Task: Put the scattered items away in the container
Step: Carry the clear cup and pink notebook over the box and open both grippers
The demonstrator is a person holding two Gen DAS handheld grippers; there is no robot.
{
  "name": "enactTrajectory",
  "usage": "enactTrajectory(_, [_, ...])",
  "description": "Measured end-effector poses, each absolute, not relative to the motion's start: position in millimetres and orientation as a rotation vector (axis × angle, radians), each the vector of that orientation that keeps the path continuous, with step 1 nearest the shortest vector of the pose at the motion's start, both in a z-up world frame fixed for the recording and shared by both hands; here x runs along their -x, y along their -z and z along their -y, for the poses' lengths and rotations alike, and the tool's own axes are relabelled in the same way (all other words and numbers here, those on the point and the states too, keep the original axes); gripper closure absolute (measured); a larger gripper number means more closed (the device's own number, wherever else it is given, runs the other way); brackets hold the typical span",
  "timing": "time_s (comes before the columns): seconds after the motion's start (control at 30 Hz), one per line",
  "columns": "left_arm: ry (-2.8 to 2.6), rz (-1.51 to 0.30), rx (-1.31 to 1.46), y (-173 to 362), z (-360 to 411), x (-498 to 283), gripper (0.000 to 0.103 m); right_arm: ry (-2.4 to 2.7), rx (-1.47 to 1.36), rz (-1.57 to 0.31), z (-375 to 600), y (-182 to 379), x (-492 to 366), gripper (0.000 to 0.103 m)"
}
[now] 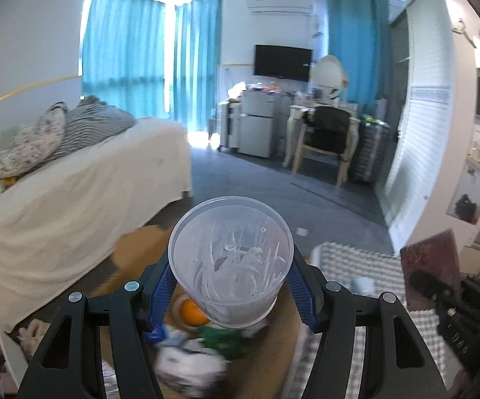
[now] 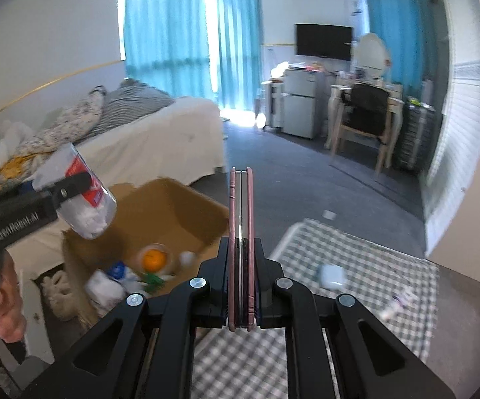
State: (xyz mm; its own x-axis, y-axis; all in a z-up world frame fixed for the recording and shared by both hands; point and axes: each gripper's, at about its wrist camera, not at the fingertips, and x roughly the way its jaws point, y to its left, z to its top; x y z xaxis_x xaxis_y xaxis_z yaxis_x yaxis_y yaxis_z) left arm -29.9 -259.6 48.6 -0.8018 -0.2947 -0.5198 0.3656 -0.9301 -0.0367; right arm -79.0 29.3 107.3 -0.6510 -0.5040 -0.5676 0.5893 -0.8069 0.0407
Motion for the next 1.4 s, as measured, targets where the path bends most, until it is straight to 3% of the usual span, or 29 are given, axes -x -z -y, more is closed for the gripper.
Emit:
enactTrajectory(0.53, [2.491,-0.295,-0.952,30.6,340.1,69.5,0.039,2.216,-0.896,-0.287,75.4,-35.0,126.7,0.093])
enactTrajectory(0.6, [2.489,-0.274,-0.944,32.1,341.5,70.4,0.034,2.203,-0.912,-0.292,82.0,-26.9,130.1,0.093])
enactTrajectory(0.67, [2.492,-0.272,-0.927,31.2,342.9,68.9,0.024,2.189,-0.928,-0.296,86.6,-20.4,131.9,0.093])
enactTrajectory(1.2, [2.491,-0.33,-0.872,17.2,370.2,50.8,0.022,2.105,-0.976,-0.381,123.1,-2.4,112.2,0.092])
enactTrajectory(1.27, [2.493,-0.329,-0.864,13.0,369.7,49.1,0.022,2.121,-0.965,-0.367,121.1,-8.7,111.1,0.082])
enactTrajectory(1.33, [2.492,-0.329,-0.855,10.7,368.9,47.3,0.022,2.132,-0.953,-0.328,116.6,-15.1,110.5,0.041])
enactTrajectory(1.4, [2.49,-0.329,-0.848,8.1,369.2,44.5,0.022,2.156,-0.927,-0.296,110.6,-22.5,109.3,0.037])
